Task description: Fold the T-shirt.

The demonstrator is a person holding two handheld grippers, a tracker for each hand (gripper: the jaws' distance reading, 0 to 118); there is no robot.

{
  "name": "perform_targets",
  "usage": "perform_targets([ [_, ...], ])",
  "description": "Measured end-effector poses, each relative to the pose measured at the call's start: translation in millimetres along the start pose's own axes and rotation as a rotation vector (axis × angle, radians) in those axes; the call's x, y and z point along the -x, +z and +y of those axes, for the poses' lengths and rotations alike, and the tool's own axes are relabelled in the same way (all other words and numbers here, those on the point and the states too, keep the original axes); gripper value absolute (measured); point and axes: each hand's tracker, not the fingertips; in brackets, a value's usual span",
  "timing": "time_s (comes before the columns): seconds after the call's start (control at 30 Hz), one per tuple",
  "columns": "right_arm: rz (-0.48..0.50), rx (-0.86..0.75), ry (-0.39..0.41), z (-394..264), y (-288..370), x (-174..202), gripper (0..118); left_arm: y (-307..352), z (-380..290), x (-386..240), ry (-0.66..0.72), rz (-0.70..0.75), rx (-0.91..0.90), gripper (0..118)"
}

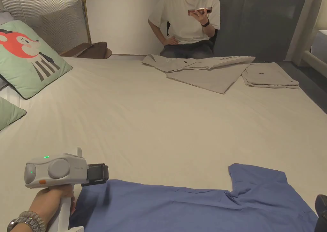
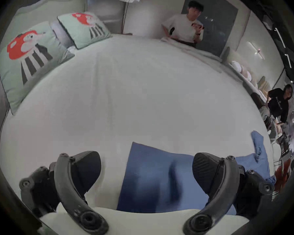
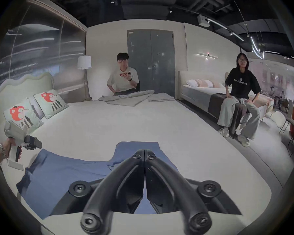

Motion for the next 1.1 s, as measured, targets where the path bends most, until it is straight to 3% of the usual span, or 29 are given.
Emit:
perform_targets([
  [0.1,-0.010,0.020,0.003,-5,-5,-3,0,-20,-1,3,0.009,0.017,0.052,106],
  [0.13,-0.014,0.028,0.004,-7,-7,-4,0,-28,-4,4,0.001,0.024,0.069,100],
  [0.2,-0.019,0.039,0.008,-11,-9,-5,0,-29,-9,0,-0.005,0.040,0.060,71],
  [0.3,-0.022,0.068,0.019,-15,-18,-7,0,-31,-14,-1,-0.071,0.107,0.029,54],
  [0.33,-0.027,0.081,0.019,-15,-21,-8,8,-29,-15,-1,-0.076,0.096,0.033,43],
  [0.37,-0.031,0.095,0.017,-15,-27,-10,39,-27,-15,-1,-0.077,0.094,0.028,20],
  [0.4,-0.035,0.120,0.016,-14,-33,-12,39,-18,-20,-7,-0.078,0.095,0.023,14],
  [0.43,-0.041,0.146,0.008,-12,-42,-14,49,-12,-21,-8,-0.068,0.086,0.011,10],
  [0.5,-0.068,0.188,0.007,-10,-63,-21,97,-3,-20,-6,-0.032,0.061,0.002,5],
  [0.53,-0.063,0.206,0.006,-8,-74,-27,97,-3,-17,-3,-0.033,0.054,-0.009,5],
  [0.73,-0.061,0.495,-0.066,-8,-154,-64,94,13,-22,-4,-0.064,0.035,-0.038,4],
  [0.83,-0.055,0.629,-0.093,-12,-177,-68,83,18,-23,-4,-0.062,0.032,-0.037,4],
  [1.0,-0.052,0.702,-0.059,-14,-188,-65,47,22,-25,-1,-0.062,0.035,-0.035,4],
  [1.03,-0.037,0.695,-0.049,-11,-185,-66,32,24,-25,0,-0.057,0.032,-0.035,4],
  [1.07,-0.022,0.688,-0.043,-7,-183,-67,4,28,-25,-2,-0.053,0.030,-0.035,4],
  [1.1,-0.018,0.675,-0.047,-2,-177,-64,6,31,-25,-2,-0.053,0.030,-0.036,4],
])
